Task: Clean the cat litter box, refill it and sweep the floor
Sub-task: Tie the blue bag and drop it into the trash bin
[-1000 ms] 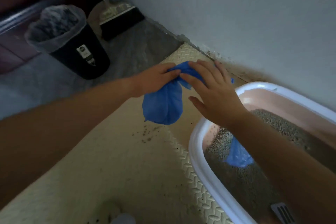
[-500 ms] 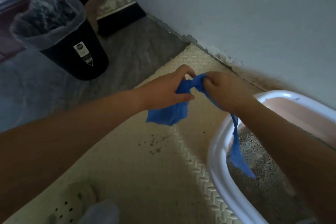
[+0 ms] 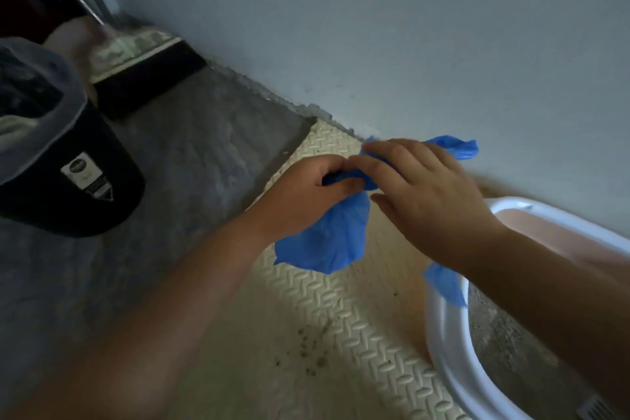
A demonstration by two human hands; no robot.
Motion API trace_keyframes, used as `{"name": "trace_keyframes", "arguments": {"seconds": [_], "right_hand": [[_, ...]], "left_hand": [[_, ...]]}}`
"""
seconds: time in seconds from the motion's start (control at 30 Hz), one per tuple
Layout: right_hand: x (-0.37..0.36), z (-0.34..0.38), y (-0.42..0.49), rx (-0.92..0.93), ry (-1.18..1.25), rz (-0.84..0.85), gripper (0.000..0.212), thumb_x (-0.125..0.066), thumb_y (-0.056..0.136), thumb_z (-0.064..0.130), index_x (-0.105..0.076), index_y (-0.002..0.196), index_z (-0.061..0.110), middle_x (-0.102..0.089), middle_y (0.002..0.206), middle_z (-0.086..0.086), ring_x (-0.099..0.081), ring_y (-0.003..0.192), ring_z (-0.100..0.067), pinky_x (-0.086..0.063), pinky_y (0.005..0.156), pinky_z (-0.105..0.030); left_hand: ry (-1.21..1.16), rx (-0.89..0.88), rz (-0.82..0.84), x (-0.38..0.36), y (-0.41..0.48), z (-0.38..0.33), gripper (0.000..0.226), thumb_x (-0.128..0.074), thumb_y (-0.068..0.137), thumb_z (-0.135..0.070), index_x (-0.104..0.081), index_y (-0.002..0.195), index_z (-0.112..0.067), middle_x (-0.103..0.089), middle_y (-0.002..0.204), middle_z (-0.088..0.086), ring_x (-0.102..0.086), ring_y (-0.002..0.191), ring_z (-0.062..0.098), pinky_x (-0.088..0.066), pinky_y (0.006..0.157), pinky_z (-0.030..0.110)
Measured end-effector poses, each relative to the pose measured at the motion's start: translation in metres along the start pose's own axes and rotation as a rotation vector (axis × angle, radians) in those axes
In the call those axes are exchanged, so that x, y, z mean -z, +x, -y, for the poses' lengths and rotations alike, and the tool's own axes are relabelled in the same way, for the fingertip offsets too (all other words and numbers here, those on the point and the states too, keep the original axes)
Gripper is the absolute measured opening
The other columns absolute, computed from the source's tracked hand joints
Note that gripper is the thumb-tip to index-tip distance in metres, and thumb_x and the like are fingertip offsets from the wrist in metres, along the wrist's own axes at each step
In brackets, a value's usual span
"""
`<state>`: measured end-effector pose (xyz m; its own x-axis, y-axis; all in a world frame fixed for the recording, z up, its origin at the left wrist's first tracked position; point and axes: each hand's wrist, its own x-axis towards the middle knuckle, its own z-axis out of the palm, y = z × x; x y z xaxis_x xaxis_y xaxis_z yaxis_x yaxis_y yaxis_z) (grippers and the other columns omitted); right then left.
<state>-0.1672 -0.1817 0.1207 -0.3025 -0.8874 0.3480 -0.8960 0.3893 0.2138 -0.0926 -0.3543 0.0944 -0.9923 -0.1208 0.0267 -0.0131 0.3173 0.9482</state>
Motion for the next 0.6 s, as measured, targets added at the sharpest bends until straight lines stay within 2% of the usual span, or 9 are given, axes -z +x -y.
{"name": "trace_keyframes", "arguments": {"seconds": [0.07, 0.13, 0.17, 0.23, 0.33, 0.4, 0.5, 0.6], "right_hand": [[0.006, -0.008, 0.012, 0.013, 0.046, 0.01, 0.04, -0.072, 0.076, 0.011, -0.062, 0.115, 0.014, -0.066, 0.107, -0.005, -0.063, 0.092, -0.03, -0.049, 0.074, -0.037], [0.018, -0.016, 0.022, 0.061, 0.074, 0.069, 0.024, -0.063, 0.082, 0.013, -0.066, 0.105, 0.013, -0.067, 0.091, -0.005, -0.064, 0.077, -0.029, -0.05, 0.063, -0.033], [0.025, -0.019, 0.026, 0.056, 0.08, 0.11, 0.023, -0.054, 0.084, 0.017, -0.067, 0.102, 0.013, -0.067, 0.087, -0.004, -0.063, 0.073, -0.028, -0.049, 0.06, -0.031], [0.036, -0.017, 0.035, -0.029, 0.103, 0.232, 0.028, -0.043, 0.083, 0.024, -0.065, 0.097, 0.013, -0.066, 0.081, -0.002, -0.063, 0.07, -0.027, -0.045, 0.057, -0.027], [0.041, -0.009, 0.046, -0.261, 0.202, 0.367, 0.015, -0.041, 0.088, 0.019, -0.056, 0.09, 0.019, -0.054, 0.07, 0.007, -0.053, 0.069, -0.023, -0.033, 0.059, -0.027], [0.04, -0.008, 0.053, -0.418, 0.412, 0.406, 0.015, -0.042, 0.09, 0.016, -0.052, 0.08, 0.018, -0.047, 0.061, 0.008, -0.047, 0.065, -0.02, -0.033, 0.059, -0.031], [0.033, -0.004, 0.068, -0.634, 0.709, 0.384, 0.021, -0.042, 0.089, 0.013, -0.057, 0.075, 0.008, -0.048, 0.059, -0.001, -0.044, 0.057, -0.018, -0.034, 0.058, -0.031], [0.028, 0.009, 0.083, -0.788, 1.124, 0.394, 0.034, -0.041, 0.088, 0.012, -0.04, 0.054, 0.009, -0.035, 0.049, -0.001, -0.029, 0.045, -0.013, -0.025, 0.054, -0.031]], "left_hand": [[-0.095, 0.007, 0.053, 0.007, 0.004, -0.003, 0.003, -0.063, 0.089, -0.021, -0.066, 0.087, -0.02, -0.064, 0.074, -0.014, -0.058, 0.072, 0.002, -0.045, 0.069, 0.016], [-0.154, 0.008, 0.06, 0.011, 0.006, -0.006, 0.008, -0.066, 0.087, -0.018, -0.065, 0.084, -0.025, -0.064, 0.07, -0.019, -0.058, 0.069, -0.004, -0.044, 0.068, 0.012], [-0.158, 0.002, 0.055, 0.013, 0.007, -0.007, 0.011, -0.069, 0.085, -0.018, -0.064, 0.087, -0.027, -0.066, 0.073, -0.02, -0.061, 0.072, -0.004, -0.046, 0.07, 0.013], [-0.149, 0.0, 0.055, 0.017, 0.009, -0.009, 0.027, -0.076, 0.078, -0.019, -0.06, 0.096, -0.031, -0.069, 0.085, -0.018, -0.065, 0.084, 0.0, -0.05, 0.079, 0.018], [-0.101, -0.042, -0.02, 0.021, 0.008, -0.013, 0.037, -0.078, 0.075, -0.017, -0.056, 0.102, -0.03, -0.067, 0.093, -0.014, -0.064, 0.089, 0.004, -0.052, 0.082, 0.023], [-0.032, -0.099, -0.099, 0.024, 0.007, -0.018, 0.03, -0.075, 0.076, -0.015, -0.059, 0.099, -0.029, -0.066, 0.096, -0.014, -0.063, 0.087, 0.002, -0.052, 0.08, 0.022], [0.159, -0.164, -0.208, 0.032, 0.005, -0.022, 0.021, -0.07, 0.081, -0.017, -0.063, 0.096, -0.029, -0.064, 0.094, -0.016, -0.06, 0.086, 0.0, -0.048, 0.078, 0.018], [0.514, -0.293, -0.312, 0.049, 0.004, -0.022, 0.013, -0.061, 0.086, -0.019, -0.067, 0.098, -0.022, -0.063, 0.094, -0.011, -0.056, 0.084, 0.006, -0.043, 0.071, 0.022]]}}
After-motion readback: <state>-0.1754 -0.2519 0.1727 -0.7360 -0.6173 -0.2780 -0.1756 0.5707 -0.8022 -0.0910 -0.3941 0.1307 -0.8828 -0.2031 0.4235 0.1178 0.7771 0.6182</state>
